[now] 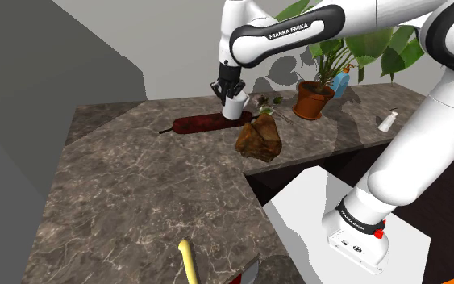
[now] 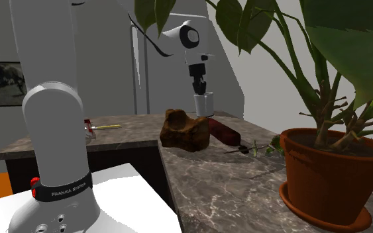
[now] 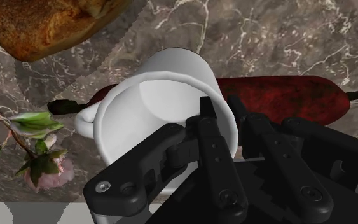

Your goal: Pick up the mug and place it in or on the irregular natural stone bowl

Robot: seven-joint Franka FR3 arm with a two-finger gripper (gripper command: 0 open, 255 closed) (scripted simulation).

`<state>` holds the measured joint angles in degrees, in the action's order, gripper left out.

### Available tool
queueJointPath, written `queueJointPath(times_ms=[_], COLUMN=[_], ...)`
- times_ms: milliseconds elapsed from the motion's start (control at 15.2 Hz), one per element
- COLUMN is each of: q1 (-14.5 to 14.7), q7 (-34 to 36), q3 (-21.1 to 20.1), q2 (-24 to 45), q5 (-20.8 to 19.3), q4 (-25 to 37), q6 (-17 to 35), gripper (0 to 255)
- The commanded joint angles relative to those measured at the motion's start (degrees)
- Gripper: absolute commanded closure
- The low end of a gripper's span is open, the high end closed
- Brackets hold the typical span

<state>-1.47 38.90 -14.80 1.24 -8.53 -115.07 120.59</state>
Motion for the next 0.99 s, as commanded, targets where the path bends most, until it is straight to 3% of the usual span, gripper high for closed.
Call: queueJointPath(times_ms=[0, 924], q1=[-0.04, -0.01], q7=[-0.41, -2.05], q3=[0.02, 0.0], q2=[-0.71, -2.45], q5=[0.34, 1.44], q4=[0.88, 9.69], q6=[-1.54, -11.93], gripper=[255, 255])
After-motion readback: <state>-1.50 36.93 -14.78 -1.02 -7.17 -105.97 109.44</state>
